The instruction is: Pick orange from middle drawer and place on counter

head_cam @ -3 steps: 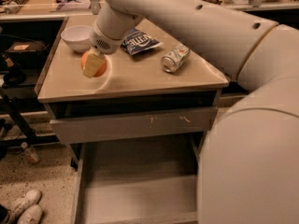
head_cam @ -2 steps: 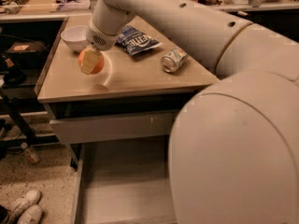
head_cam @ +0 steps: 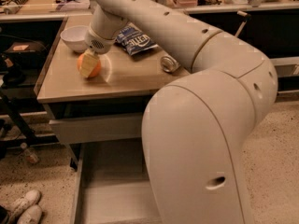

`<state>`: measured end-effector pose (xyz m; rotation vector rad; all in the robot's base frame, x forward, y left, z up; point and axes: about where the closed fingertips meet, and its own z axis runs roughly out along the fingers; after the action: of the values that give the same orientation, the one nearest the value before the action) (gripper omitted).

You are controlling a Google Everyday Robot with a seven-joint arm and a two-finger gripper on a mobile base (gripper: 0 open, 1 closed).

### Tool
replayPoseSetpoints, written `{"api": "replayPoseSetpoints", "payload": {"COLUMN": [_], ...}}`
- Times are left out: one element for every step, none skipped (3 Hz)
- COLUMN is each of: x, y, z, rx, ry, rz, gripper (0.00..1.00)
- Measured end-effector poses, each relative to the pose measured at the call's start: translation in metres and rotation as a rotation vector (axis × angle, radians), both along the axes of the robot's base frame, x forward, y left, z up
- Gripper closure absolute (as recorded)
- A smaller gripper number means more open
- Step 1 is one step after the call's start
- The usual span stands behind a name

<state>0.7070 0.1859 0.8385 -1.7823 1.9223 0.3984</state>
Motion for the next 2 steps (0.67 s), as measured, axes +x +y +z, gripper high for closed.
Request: {"api": "replayPoseSetpoints", "payload": {"x": [0.0030,0.0035], "y": [0.0043,0.0053], "z": [-0.0054,-0.0065], "rx": [0.005,0.018], "ry": [0.014,0.013], "rz": [0.010,0.014], "gripper": [1.00,0.81]}}
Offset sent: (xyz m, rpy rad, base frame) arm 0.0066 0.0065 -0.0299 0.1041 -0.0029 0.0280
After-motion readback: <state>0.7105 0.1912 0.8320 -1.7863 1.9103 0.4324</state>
